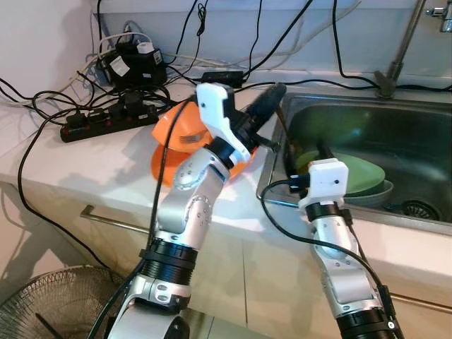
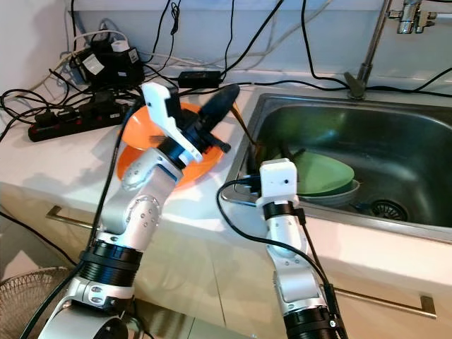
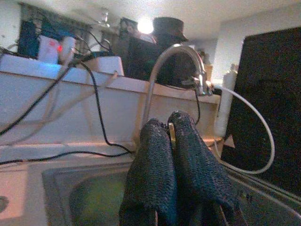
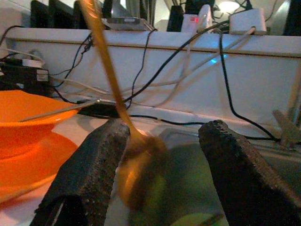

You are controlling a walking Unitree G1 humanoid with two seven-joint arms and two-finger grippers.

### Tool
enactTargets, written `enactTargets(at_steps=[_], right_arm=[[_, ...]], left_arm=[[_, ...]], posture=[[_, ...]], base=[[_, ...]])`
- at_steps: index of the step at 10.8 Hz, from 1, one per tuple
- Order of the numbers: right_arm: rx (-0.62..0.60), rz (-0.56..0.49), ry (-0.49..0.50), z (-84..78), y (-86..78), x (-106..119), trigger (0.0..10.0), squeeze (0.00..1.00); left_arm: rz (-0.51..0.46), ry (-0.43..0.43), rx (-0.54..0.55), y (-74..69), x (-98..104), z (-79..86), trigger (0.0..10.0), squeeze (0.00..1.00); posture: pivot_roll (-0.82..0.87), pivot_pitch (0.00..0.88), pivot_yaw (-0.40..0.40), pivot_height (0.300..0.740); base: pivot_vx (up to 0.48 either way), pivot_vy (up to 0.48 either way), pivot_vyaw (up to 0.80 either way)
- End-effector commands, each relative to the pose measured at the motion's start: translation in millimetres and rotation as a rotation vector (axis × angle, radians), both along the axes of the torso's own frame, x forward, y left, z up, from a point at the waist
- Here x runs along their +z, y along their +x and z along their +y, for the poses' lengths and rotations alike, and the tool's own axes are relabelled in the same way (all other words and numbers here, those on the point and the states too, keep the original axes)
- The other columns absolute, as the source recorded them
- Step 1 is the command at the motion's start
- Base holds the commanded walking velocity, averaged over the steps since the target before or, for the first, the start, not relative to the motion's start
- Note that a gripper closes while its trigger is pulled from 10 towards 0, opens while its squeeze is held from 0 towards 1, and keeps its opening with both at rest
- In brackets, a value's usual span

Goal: Kitchen organization

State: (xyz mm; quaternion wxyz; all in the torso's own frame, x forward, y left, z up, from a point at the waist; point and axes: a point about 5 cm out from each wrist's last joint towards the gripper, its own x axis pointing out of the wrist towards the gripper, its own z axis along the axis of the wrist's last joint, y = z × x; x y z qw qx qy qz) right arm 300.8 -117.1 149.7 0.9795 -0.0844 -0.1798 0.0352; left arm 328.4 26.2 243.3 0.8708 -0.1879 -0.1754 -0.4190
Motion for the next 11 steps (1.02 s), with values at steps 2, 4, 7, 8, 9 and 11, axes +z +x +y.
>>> enactTargets(at_steps=[2,4,7,8,9,11], right_arm=[[0.051,-0.030,0.013,9.6,0.4,9.8,10.0,0.00],[0.096,-0.035,0.020,15.8,-0.9,12.0,10.0,0.00],[0.077,-0.023,0.018,13.9,0.5,10.3,4.2,0.00],[0.062,-0.018,0.019,11.9,1.3,8.9,0.0,0.00],[0.056,-0.015,0.021,10.6,1.7,8.5,0.0,0.00],[0.049,-0.013,0.022,9.4,2.0,8.5,0.0,0.00]], left_arm=[[0.036,-0.019,-0.050,-4.9,-10.7,-11.3,10.0,0.00],[0.053,-0.002,-0.076,-6.8,-17.7,-18.0,10.0,0.00],[0.051,0.018,-0.099,-8.5,-19.9,-21.7,10.0,0.00],[0.050,0.020,-0.089,-7.9,-20.3,-20.6,10.0,0.00],[0.047,0.020,-0.079,-7.3,-20.1,-19.4,10.0,0.00],[0.041,0.022,-0.068,-6.7,-19.5,-18.3,10.0,0.00]], posture=[[0.03,0.000,0.127,0.740],[0.03,0.000,0.127,0.740],[0.03,0.000,0.127,0.740],[0.03,0.000,0.127,0.740],[0.04,0.000,0.125,0.740],[0.04,0.000,0.125,0.740]], base=[[0.000,0.000,0.00],[0.000,0.000,0.00],[0.000,0.000,0.00],[0.000,0.000,0.00],[0.000,0.000,0.00],[0.000,0.000,0.00]])
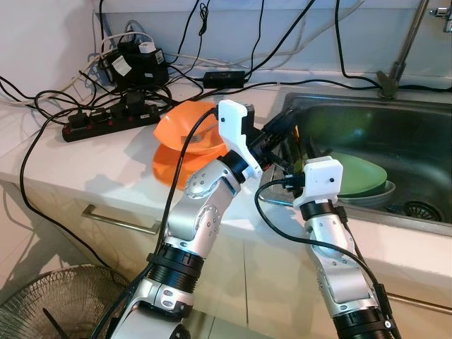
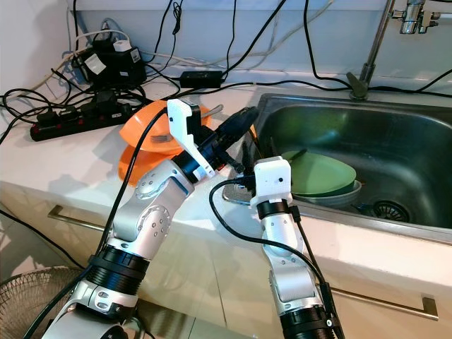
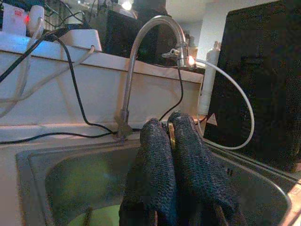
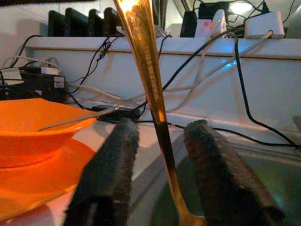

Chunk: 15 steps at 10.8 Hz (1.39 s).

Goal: Kitchen organization

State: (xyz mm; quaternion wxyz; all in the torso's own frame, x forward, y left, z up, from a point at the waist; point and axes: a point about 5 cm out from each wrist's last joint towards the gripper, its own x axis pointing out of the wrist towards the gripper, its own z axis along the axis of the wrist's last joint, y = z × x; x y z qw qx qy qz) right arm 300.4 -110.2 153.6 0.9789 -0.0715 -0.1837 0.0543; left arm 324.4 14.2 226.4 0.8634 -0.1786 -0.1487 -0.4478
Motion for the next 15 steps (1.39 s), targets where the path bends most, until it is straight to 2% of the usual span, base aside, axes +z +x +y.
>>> enactTargets(at_steps=[1,9,10,11,14,15], right_arm=[[0.001,-0.007,0.003,1.8,2.4,4.1,0.0,0.00],[-0.013,0.015,-0.008,-0.6,4.2,-1.6,0.0,0.00],[-0.014,0.017,-0.009,-0.9,4.4,-1.9,0.0,0.00],[-0.016,0.017,-0.011,-1.0,4.5,-2.0,0.0,0.00],[-0.027,0.018,-0.021,-4.4,7.4,-2.2,0.0,0.00],[-0.030,0.017,-0.025,-5.5,8.5,-2.2,0.0,0.00]], left_arm=[[0.015,-0.024,0.001,-2.5,-2.4,-5.9,10.0,0.00],[0.000,-0.027,0.011,-1.6,0.2,-5.1,10.0,0.00],[0.000,-0.027,0.012,-1.6,0.3,-5.0,10.0,0.07],[0.009,-0.035,0.005,-1.6,-0.1,-5.2,10.0,1.00],[-0.001,-0.039,0.028,-1.3,0.8,-2.2,10.0,1.00],[-0.008,-0.046,0.037,-1.8,1.5,-0.2,10.0,0.00]], posture=[[0.03,0.000,0.125,0.740],[0.04,0.000,0.124,0.740],[0.04,0.000,0.124,0.740],[0.04,0.000,0.124,0.740],[0.04,0.000,0.124,0.740],[0.04,0.000,0.121,0.740]], base=[[0.000,0.000,0.00],[0.000,0.000,0.00],[0.000,0.000,0.00],[0.000,0.000,0.00],[0.000,0.000,0.00],[0.000,0.000,0.00]])
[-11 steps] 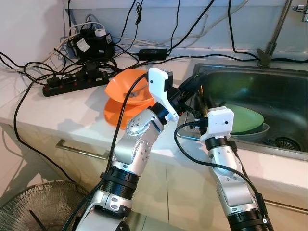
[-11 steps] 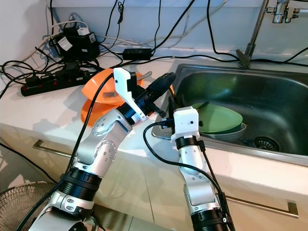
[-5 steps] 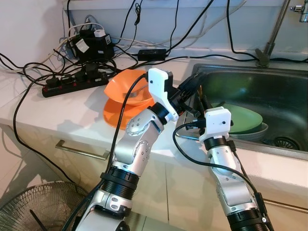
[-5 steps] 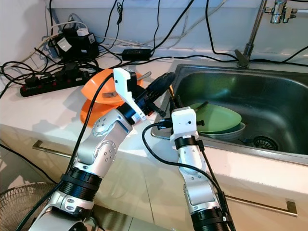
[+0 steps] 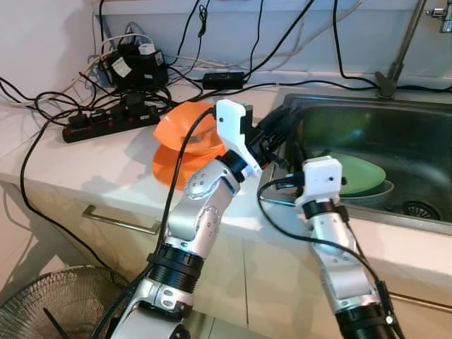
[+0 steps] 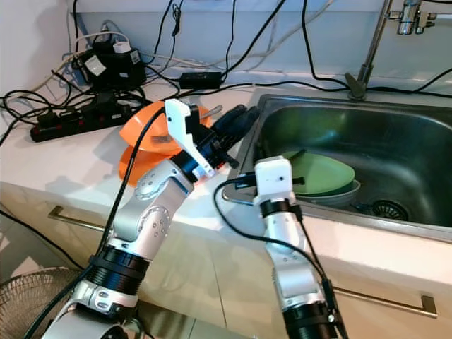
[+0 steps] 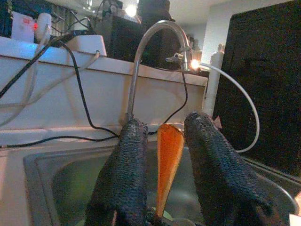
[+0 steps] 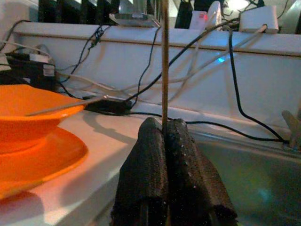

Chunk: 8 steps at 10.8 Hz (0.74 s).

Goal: Kitchen organization

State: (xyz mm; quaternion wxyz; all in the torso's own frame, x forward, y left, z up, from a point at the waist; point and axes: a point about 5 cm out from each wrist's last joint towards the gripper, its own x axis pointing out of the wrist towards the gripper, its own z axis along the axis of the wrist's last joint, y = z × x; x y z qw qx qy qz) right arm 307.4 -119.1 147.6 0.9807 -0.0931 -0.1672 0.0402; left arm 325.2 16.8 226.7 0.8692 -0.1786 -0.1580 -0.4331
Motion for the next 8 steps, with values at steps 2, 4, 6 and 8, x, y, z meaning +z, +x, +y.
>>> enactTargets(at_steps=[2,4,6,8], right_arm=[[-0.010,-0.011,-0.001,-2.6,5.6,4.1,0.0,0.00],[-0.051,-0.014,-0.029,-13.9,14.6,6.4,0.0,0.00],[-0.152,-0.016,-0.031,-38.6,29.4,14.8,10.0,0.00],[-0.190,-0.036,-0.014,-49.1,36.0,22.8,10.0,0.00]], left_arm=[[0.002,-0.072,0.029,-2.1,3.7,4.8,10.0,0.00],[0.015,-0.097,0.073,0.8,3.2,15.4,10.0,0.00],[0.054,0.025,0.158,5.8,-22.8,29.8,10.0,0.00],[0.055,0.092,0.185,4.8,-38.4,34.1,10.0,0.00]], posture=[[0.04,0.000,0.116,0.740],[0.04,0.000,0.115,0.740],[0.05,0.000,0.115,0.740],[0.05,0.000,0.115,0.740]], base=[[0.000,0.000,0.00],[0.000,0.000,0.00],[0.000,0.000,0.00],[0.000,0.000,0.00]])
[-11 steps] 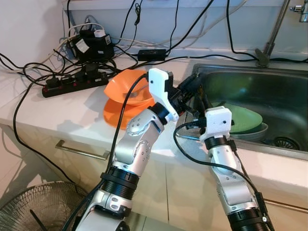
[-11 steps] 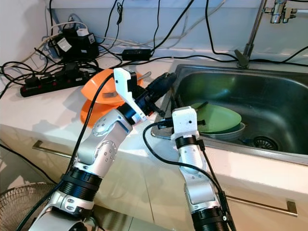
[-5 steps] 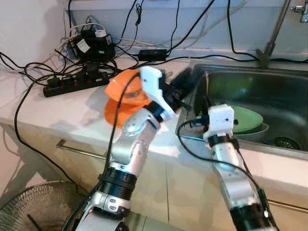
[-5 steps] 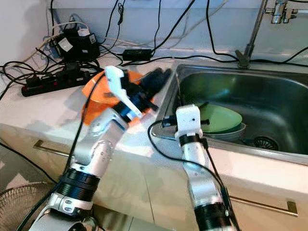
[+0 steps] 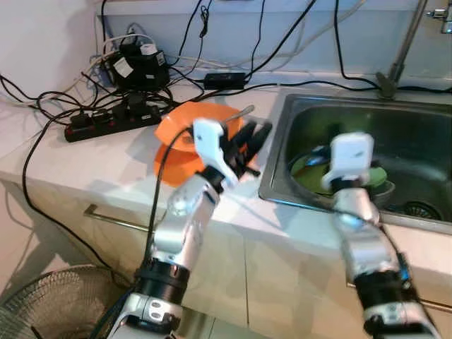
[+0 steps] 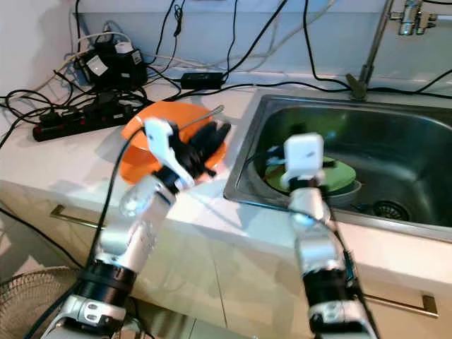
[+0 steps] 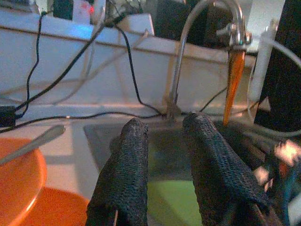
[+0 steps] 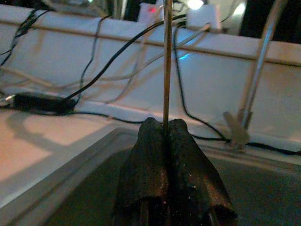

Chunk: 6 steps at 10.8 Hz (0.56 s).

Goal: Kitchen organization

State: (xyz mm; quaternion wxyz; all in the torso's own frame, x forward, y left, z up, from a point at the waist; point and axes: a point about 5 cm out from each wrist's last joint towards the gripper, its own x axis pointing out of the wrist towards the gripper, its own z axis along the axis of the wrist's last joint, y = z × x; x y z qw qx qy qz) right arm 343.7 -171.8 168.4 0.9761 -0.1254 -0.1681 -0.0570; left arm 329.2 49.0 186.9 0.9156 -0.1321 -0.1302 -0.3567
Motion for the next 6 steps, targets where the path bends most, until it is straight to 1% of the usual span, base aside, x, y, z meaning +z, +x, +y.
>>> enactTargets(at_steps=[1,2,3,4,6], right_arm=[[-0.007,-0.025,0.025,-1.8,3.8,5.0,10.0,0.00],[-0.024,-0.027,0.033,-6.4,6.5,5.0,10.0,0.00],[-0.037,-0.021,0.045,-9.9,7.9,3.1,10.0,0.00],[-0.056,-0.005,0.063,-13.6,8.9,-1.7,10.0,0.00],[-0.062,0.021,0.078,-14.9,9.4,-10.1,10.0,0.00]], left_arm=[[0.002,0.058,0.014,-1.6,-11.5,1.0,10.0,0.00],[0.000,0.097,0.018,-3.7,-21.6,0.1,10.0,0.00],[0.004,0.108,0.025,-4.4,-28.2,1.6,10.0,0.00],[0.012,0.152,0.034,-4.6,-38.0,4.5,10.0,0.00],[0.029,0.192,0.033,-5.9,-49.9,6.9,10.0,0.00]], posture=[[0.05,0.000,0.117,0.740],[0.05,0.000,0.117,0.740],[0.05,0.000,0.116,0.740],[0.05,0.000,0.116,0.740],[0.05,0.000,0.115,0.740]], base=[[0.000,0.000,0.00],[0.000,0.000,0.00],[0.000,0.000,0.00],[0.000,0.000,0.00],[0.000,0.000,0.00]])
